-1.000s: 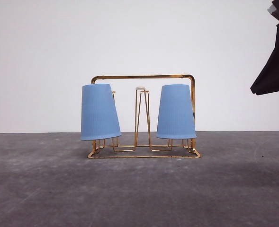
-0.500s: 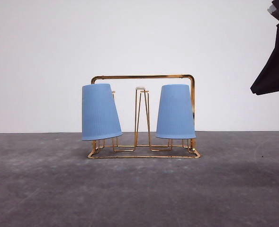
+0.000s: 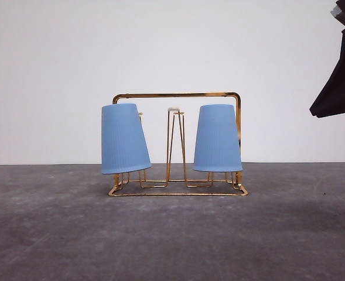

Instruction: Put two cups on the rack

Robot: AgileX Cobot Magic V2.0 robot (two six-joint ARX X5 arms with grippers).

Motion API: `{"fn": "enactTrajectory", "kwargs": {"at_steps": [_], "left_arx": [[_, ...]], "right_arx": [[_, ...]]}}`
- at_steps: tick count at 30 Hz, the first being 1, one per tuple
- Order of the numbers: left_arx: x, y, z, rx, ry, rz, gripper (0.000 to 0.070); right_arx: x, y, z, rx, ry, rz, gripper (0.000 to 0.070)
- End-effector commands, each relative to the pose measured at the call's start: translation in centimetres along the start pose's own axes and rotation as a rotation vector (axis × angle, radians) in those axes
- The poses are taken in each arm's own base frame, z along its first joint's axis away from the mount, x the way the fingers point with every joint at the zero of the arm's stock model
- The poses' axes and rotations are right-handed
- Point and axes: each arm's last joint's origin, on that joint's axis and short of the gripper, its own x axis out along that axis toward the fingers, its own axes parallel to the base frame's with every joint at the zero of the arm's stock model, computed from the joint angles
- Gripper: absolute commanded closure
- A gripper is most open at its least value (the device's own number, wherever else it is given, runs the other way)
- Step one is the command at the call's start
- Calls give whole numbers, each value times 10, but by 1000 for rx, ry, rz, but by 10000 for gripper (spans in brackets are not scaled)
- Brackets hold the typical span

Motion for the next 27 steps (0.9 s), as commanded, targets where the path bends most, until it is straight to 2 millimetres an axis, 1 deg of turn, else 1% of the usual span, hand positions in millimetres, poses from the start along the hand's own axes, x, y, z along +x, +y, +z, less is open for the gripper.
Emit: {"fn": "enactTrajectory", "kwargs": {"at_steps": [1, 4, 25, 27], "left_arx": [[1, 1, -4, 12, 2, 6, 700], [2, 1, -10, 5, 48, 13, 700], [2, 1, -10, 6, 46, 19, 700], [2, 1, -10, 6, 46, 19, 700]], "right_arx": [[0, 2, 4, 0, -14, 7, 668], [0, 2, 4, 0, -15, 8, 668], [0, 2, 4, -5, -15, 7, 668], [-5, 2, 4, -107, -35, -30, 668]]}}
